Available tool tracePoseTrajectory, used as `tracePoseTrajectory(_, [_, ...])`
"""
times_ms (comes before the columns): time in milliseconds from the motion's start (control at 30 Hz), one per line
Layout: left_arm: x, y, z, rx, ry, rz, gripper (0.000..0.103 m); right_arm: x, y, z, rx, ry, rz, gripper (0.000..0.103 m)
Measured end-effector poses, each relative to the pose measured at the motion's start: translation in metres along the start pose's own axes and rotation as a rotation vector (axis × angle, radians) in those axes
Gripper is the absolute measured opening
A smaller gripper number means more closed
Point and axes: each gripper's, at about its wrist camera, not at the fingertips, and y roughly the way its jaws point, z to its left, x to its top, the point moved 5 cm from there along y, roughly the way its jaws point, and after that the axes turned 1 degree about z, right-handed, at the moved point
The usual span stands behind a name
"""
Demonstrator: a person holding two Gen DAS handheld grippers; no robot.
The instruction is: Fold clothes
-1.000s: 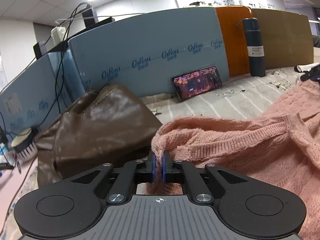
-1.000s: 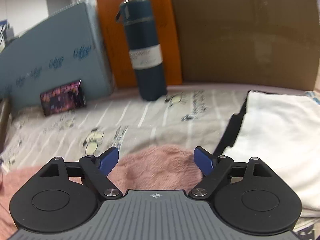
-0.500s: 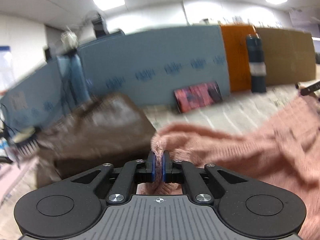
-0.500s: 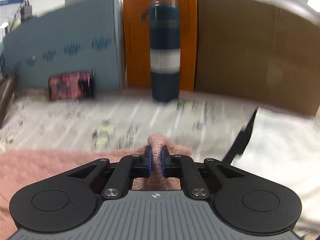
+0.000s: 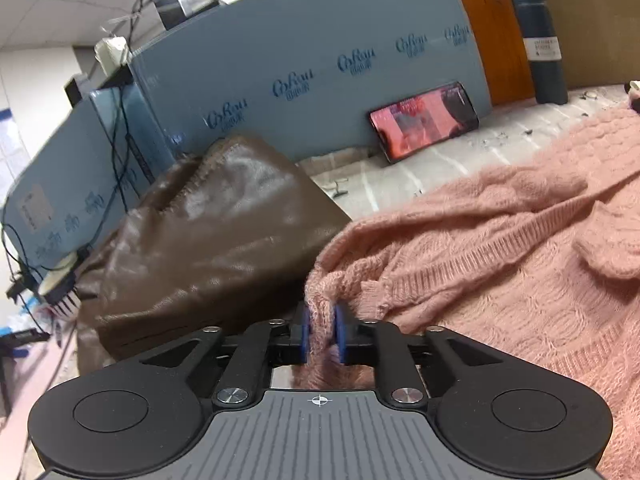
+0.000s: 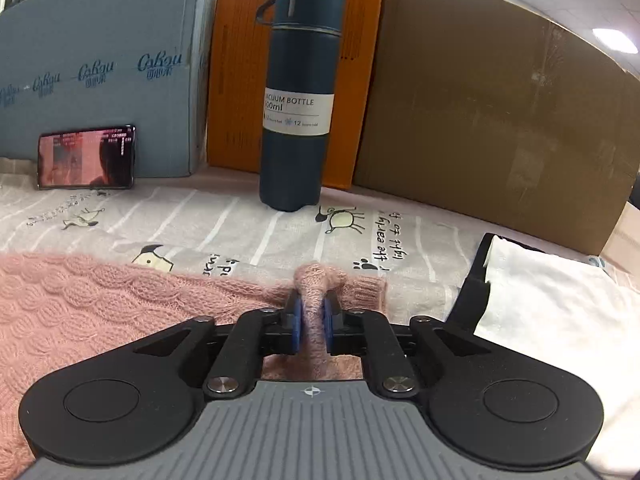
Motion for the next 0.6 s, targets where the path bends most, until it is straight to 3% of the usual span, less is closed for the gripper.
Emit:
tracePoseTrajectory(33, [0.0, -0.002, 0.0, 0.011, 0.006, -0.003, 0.039, 0.003, -0.006, -0.004, 0.016, 0.024, -0.004, 0.035])
tracePoseTrajectory(67, [0.0, -0.007, 0.005, 0.035, -0.002, -0.02, 0.065, 0.005, -0.013, -0.009, 0.033, 0.046, -0.013, 0.041])
tracePoseTrajectory(133, [0.001, -0.021, 0.014, 0.068, -0.03, -0.069, 0.083, 0.008, -0.033, -0.02, 0.043, 0.076, -0.047, 0.049])
tracePoseTrajectory(233, [0.004, -0.042, 0.024, 0.088, -0.083, -0.126, 0.083, 0.009, -0.065, -0.033, 0.049, 0.155, -0.058, 0.054])
tracePoseTrajectory(300, [0.006, -0.055, 0.021, 0.051, -0.139, -0.161, 0.083, 0.007, -0.082, -0.039, 0.078, 0.235, -0.024, 0.059])
tracePoseTrajectory(500, [0.009, -0.082, -0.018, -0.294, -0.253, -0.193, 0.083, -0.013, -0.093, -0.03, 0.254, 0.492, 0.229, 0.064])
tracePoseTrajectory(600, [0.007, -0.086, -0.041, -0.475, -0.3, -0.168, 0.083, -0.021, -0.075, -0.014, 0.208, 0.492, 0.337, 0.063])
